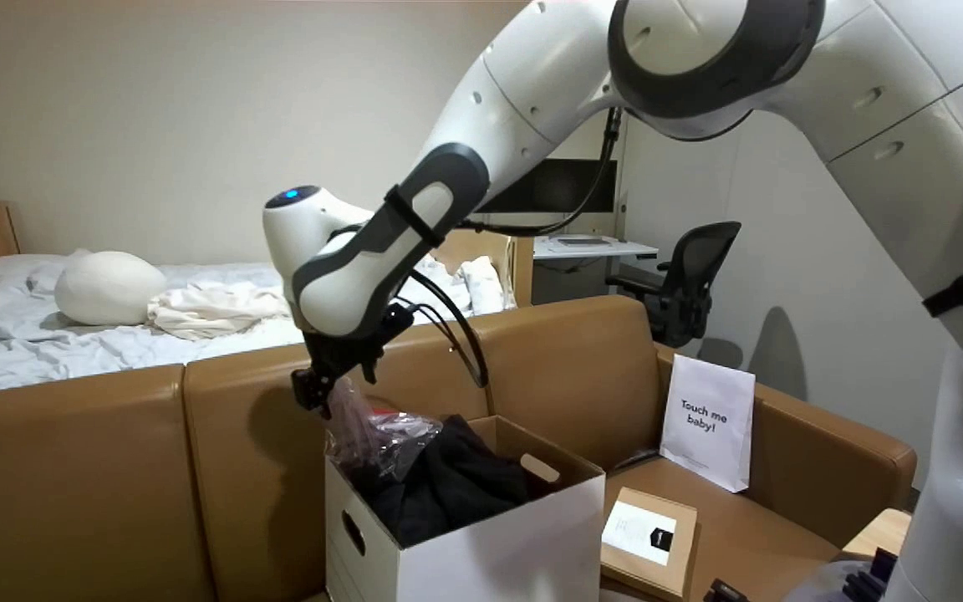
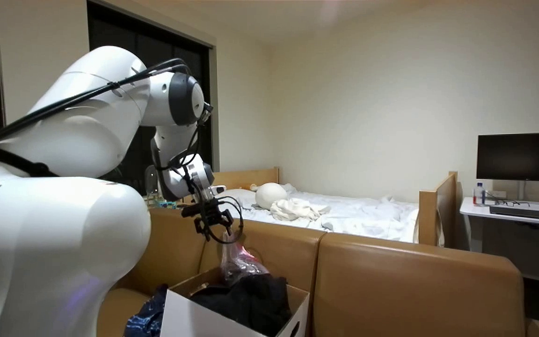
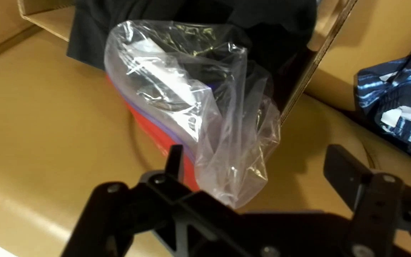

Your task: Pick up the plastic bag from the box and put it on the couch.

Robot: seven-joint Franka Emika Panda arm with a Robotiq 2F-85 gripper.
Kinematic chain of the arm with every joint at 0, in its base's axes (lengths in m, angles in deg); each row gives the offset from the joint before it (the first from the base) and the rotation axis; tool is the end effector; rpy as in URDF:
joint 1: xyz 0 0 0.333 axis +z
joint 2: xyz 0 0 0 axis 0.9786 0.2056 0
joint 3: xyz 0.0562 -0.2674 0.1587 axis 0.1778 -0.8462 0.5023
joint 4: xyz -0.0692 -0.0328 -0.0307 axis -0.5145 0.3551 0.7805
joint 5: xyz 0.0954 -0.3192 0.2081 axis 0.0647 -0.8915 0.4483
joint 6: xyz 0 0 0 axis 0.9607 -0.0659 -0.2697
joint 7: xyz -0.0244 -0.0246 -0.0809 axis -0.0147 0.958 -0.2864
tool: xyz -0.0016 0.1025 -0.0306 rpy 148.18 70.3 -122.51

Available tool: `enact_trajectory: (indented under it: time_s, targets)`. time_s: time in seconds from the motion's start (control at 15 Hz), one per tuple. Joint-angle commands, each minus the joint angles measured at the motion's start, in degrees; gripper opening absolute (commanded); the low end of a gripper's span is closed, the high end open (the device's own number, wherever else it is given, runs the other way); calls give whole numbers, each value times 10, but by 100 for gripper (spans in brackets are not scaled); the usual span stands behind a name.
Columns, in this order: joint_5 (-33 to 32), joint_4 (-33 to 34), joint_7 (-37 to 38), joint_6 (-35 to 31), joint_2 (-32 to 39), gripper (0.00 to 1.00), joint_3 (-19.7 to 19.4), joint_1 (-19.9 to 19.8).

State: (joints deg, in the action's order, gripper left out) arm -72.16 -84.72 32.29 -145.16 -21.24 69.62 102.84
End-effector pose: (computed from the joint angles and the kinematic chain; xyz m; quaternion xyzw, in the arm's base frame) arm 0.6164 0.3357 0.2404 0.9693 0.1861 0.1056 0.1209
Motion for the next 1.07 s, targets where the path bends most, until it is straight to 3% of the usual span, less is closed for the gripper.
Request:
enact_trajectory:
  time_s: [0.0, 0.4, 0.47, 0.53, 1.0]
  targets:
    - [-2, 37, 33, -55, 69, 100, -48, 37]
    - [-3, 71, 166, -54, 118, 100, -133, 97]
    - [0, 77, 173, -54, 123, 75, -136, 99]
    - [1, 81, 183, -51, 126, 74, -142, 103]
    - [-2, 99, 244, -50, 142, 26, -166, 109]
